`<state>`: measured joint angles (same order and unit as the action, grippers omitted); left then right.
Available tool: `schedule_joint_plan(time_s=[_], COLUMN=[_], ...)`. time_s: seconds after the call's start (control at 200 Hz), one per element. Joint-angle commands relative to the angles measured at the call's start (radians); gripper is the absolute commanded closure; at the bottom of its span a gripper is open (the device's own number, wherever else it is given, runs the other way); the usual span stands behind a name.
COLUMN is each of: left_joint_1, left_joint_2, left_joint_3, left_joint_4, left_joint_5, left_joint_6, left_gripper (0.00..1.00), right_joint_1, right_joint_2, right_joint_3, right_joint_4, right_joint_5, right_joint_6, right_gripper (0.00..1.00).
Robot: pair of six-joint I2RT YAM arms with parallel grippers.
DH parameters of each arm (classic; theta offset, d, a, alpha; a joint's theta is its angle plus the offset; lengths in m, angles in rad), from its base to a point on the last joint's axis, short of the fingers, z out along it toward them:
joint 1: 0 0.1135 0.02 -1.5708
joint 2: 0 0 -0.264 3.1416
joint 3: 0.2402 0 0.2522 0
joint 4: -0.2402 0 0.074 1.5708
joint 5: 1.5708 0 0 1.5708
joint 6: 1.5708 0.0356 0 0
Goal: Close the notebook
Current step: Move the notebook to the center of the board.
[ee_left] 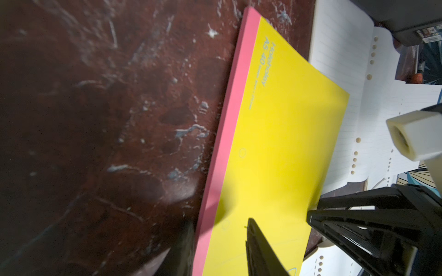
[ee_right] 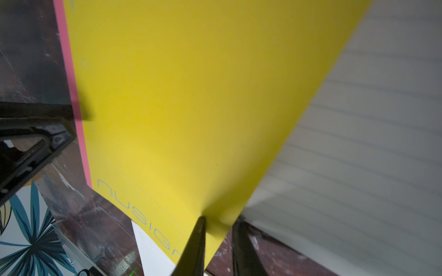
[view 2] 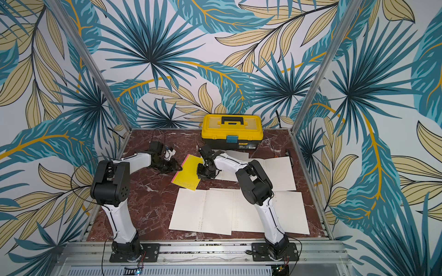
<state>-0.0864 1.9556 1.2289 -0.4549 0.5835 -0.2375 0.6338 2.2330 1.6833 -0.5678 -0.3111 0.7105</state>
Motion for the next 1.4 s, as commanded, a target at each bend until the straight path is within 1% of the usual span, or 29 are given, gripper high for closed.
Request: schedule_joint_plan(time_s=[0.0, 0.085, 0.21, 0.25, 0.3, 0.375, 0.481, 0.571, 0.691, 0.971, 1.272, 1.392], left_joint_1=[-0.033, -0.028, -0.025, -0.025, -0.024, -0.024, -0.025, -0.024, -0.024, -0.024, -0.025, -0.014], left_joint_2=[-0.052, -0.059, -0.063, -0.063, -0.059, -0.053, -0.043, -0.04, -0.035, -0.015, -0.012, -0.019], left_joint_3=[-0.035, -0.045, -0.051, -0.049, -0.041, -0.033, -0.022, -0.025, -0.023, -0.006, -0.002, 0.0], left_joint_4=[0.032, 0.059, 0.065, 0.061, 0.048, 0.034, 0.011, 0.013, 0.015, -0.041, -0.045, -0.04], left_joint_5=[0.201, 0.25, 0.276, 0.276, 0.273, 0.261, 0.242, 0.252, 0.283, 0.197, 0.164, 0.137], left_joint_6=[-0.027, -0.035, -0.035, -0.033, -0.027, -0.022, -0.017, -0.014, -0.015, -0.006, -0.012, -0.025], left_gripper=[0.64, 0.64, 0.64, 0.64, 0.67, 0.68, 0.72, 0.73, 0.73, 0.71, 0.72, 0.78], right_joint_1=[0.038, 0.038, 0.039, 0.039, 0.039, 0.04, 0.04, 0.041, 0.041, 0.044, 0.046, 0.046], right_joint_2=[0.085, 0.089, 0.089, 0.087, 0.088, 0.086, 0.087, 0.091, 0.096, 0.111, 0.111, 0.107], right_joint_3=[0.001, 0.003, 0.004, 0.004, 0.004, 0.006, 0.007, 0.009, 0.015, 0.039, 0.047, 0.044], right_joint_4=[0.085, 0.089, 0.095, 0.096, 0.098, 0.101, 0.106, 0.113, 0.121, 0.12, 0.113, 0.111], right_joint_5=[-0.032, -0.038, -0.043, -0.043, -0.045, -0.046, -0.05, -0.061, -0.073, -0.086, -0.085, -0.085], right_joint_6=[-0.015, -0.014, -0.013, -0.013, -0.013, -0.013, -0.012, -0.01, -0.008, -0.006, -0.008, -0.007], right_gripper=[0.79, 0.79, 0.79, 0.79, 0.79, 0.79, 0.79, 0.79, 0.78, 0.79, 0.79, 0.79])
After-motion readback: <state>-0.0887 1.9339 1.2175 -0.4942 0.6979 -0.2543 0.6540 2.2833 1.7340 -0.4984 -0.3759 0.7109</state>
